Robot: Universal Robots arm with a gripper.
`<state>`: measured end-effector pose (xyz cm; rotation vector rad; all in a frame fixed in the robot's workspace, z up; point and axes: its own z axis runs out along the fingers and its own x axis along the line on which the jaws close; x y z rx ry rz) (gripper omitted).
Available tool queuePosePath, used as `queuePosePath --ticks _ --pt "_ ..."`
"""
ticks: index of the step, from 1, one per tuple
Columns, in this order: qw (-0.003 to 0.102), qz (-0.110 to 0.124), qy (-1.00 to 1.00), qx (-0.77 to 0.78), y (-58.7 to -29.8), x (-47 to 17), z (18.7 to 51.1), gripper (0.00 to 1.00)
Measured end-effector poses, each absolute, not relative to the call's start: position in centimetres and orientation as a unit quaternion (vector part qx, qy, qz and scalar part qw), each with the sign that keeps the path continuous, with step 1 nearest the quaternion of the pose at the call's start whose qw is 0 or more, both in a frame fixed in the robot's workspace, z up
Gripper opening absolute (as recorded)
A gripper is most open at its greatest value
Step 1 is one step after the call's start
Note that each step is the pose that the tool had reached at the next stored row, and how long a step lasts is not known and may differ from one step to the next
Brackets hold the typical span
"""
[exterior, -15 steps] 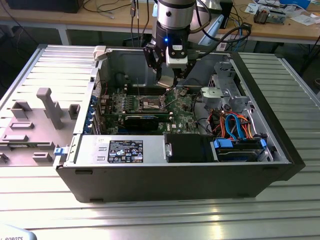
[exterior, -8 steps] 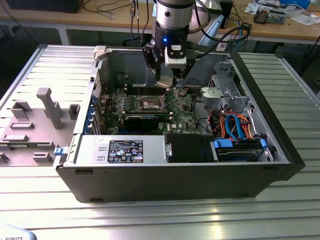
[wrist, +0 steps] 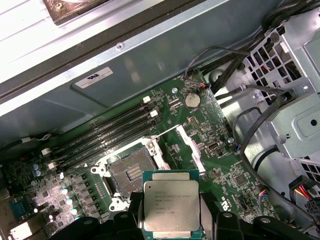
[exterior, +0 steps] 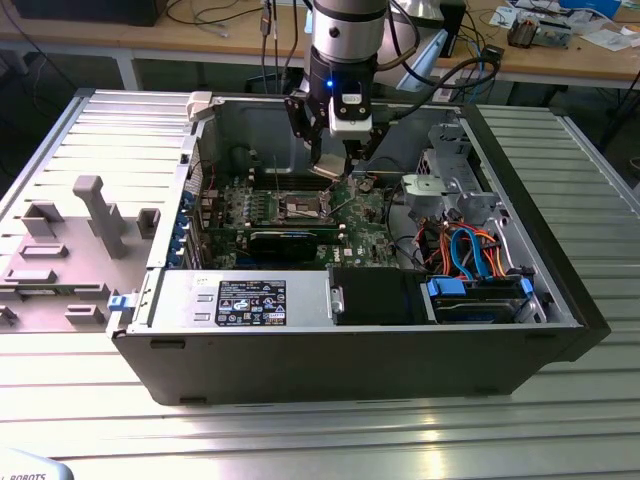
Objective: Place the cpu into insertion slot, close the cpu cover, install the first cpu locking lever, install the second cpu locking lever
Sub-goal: 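Place the cpu into insertion slot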
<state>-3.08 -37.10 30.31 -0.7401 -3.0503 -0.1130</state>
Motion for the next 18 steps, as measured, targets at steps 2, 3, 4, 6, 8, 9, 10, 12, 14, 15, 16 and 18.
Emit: queuePosePath --ticks 2,3,4,6,8,9,10,12,14,15,16,18 --pt "0.000 -0.036 -0.971 -0.236 -37.1 -3.1 30.3 0.54" --pt "0.000 -0.036 -0.971 -0.236 -37.1 -3.1 30.3 0.54" --pt "0.000 -0.035 -0.970 -0.241 -37.1 -3.1 30.1 0.54" --pt "-0.001 -0.034 -0.969 -0.245 -37.1 -3.1 29.8 0.54" --pt "-0.001 -0.033 -0.969 -0.246 -37.1 -3.1 29.8 0.54" --pt "-0.001 -0.033 -0.968 -0.247 -37.1 -3.1 29.7 0.54" --pt "-0.001 -0.033 -0.968 -0.248 -37.1 -3.1 29.7 0.54" --pt "-0.001 -0.032 -0.968 -0.250 -37.1 -3.1 29.5 0.54" --pt "-0.001 -0.032 -0.967 -0.253 -37.1 -3.1 29.3 0.54" --pt "-0.001 -0.032 -0.967 -0.253 -37.1 -3.1 29.3 0.54" --pt "-0.001 -0.032 -0.967 -0.253 -37.1 -3.1 29.2 0.54" --pt "-0.001 -0.031 -0.967 -0.253 -37.1 -3.1 29.2 0.54"
